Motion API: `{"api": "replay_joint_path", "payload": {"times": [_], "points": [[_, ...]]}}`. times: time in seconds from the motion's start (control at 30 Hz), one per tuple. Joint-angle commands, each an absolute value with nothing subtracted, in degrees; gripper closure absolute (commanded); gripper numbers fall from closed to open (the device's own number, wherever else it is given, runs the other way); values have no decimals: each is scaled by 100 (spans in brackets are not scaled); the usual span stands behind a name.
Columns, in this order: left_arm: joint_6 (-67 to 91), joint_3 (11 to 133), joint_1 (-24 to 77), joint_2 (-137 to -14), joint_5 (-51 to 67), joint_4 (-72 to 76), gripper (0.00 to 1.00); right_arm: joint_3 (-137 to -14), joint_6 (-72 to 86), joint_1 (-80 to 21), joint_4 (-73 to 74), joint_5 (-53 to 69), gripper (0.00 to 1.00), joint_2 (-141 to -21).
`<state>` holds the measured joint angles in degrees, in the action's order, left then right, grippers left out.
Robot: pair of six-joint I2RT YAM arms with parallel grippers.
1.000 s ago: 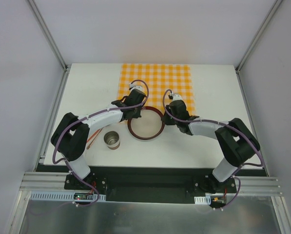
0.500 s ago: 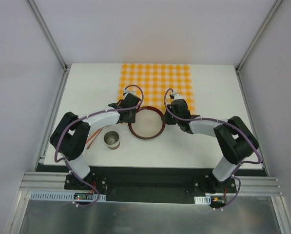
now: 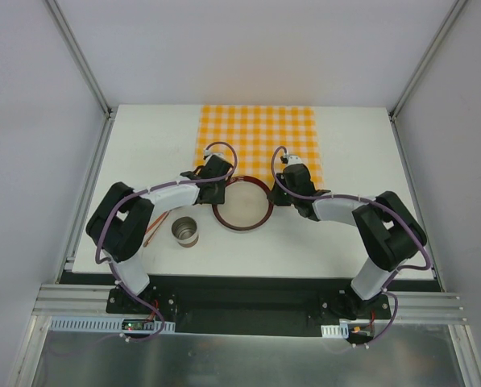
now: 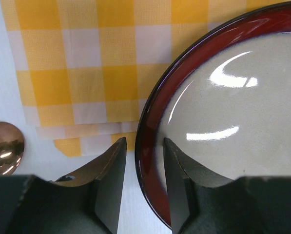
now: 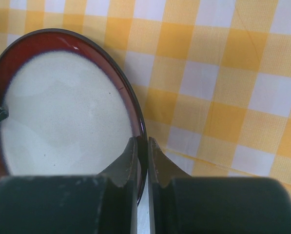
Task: Set the dinner table for one person
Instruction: Place the plate on the napkin.
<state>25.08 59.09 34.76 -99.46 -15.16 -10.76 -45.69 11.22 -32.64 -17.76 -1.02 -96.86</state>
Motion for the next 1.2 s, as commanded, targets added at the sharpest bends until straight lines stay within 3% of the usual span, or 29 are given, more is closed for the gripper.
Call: {"api": "replay_joint_path", "payload": {"times": [0.0, 0.13, 0.3, 0.4, 0.53, 0.63, 1.17], "points": [[2602, 5889, 3410, -10221, -1258, -950, 67, -4720, 782, -3208, -1679, -378, 100, -9756], [2602, 5950, 3410, -10441, -1099, -809, 72, -4720, 765, -3199, -1670, -387, 100, -9738], [2654, 5924, 3410, -10652, -897, -651, 99, -4728, 765, -3199, -1661, -361, 99, -9773], [2663, 5898, 3410, -10723, -826, -598, 100, -4746, 782, -3199, -1661, -334, 99, -9826], [2672, 5775, 3410, -10723, -861, -554, 89, -4764, 782, -3199, -1670, -290, 100, -9879], [2681, 5704, 3410, -10723, -835, -492, 100, -4772, 800, -3199, -1679, -220, 100, -9923], [2593, 5344, 3410, -10090, -879, -369, 100, -4799, 835, -3199, -1626, -88, 99, -9809]]}}
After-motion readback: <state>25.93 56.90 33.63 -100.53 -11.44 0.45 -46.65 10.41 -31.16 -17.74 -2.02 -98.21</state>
